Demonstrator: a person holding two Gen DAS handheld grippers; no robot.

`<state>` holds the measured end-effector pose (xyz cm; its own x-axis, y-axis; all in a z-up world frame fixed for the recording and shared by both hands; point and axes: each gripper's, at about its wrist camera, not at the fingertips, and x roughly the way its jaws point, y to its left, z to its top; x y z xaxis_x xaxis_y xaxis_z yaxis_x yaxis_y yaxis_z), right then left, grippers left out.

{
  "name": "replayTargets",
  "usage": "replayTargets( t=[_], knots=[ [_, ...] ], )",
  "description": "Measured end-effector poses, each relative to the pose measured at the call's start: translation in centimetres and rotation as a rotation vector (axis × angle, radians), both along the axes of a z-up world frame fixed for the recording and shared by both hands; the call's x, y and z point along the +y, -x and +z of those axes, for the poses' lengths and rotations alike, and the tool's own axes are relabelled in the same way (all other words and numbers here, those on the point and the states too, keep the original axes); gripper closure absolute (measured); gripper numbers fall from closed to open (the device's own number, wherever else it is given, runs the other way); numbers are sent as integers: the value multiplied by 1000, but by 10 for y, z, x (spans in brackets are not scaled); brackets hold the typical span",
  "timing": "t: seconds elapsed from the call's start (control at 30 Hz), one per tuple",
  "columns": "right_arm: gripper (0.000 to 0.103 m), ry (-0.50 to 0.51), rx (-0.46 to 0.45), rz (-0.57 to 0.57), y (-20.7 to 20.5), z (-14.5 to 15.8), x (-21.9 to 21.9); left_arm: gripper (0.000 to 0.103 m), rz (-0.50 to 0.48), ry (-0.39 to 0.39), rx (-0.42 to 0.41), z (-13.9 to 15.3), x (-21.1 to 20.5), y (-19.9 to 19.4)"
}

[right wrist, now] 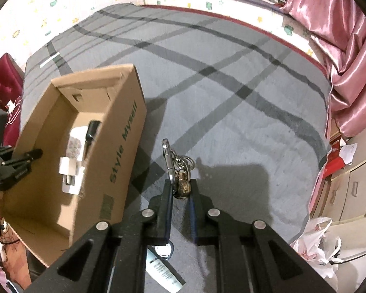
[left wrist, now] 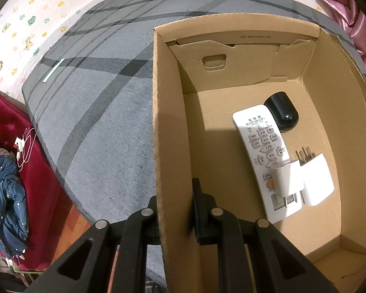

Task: Organize rigid objects
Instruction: 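Lift the keys with the right tool and carry them over the box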

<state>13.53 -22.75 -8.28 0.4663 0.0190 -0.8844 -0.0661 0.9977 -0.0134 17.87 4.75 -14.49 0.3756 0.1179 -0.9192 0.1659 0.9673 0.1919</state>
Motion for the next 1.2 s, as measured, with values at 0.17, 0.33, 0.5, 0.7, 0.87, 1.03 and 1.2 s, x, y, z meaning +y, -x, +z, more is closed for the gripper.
replayTargets(
  t=[0.17,0.33,0.5,0.7,0.87,1.03,1.2],
  knots=[
    [92,2,-35,13,-3,21,7,88,0,-1,1,0,-1,0],
    [92,3,-77,40,-7,46,20,88,-1,0,2,1,-1,-1],
    [92,-1,-116,72,-9,68,37,88,0,2,1,1,0,0],
    [92,-14,-157,122,-11,91,63,88,0,5,1,1,0,0],
    [92,-28,-166,159,-12,96,82,88,0,6,1,1,1,0],
    [92,-40,-152,193,-14,89,102,88,0,6,0,0,1,0],
    [92,-38,-125,224,-18,75,122,88,0,10,1,1,1,1]
  ],
)
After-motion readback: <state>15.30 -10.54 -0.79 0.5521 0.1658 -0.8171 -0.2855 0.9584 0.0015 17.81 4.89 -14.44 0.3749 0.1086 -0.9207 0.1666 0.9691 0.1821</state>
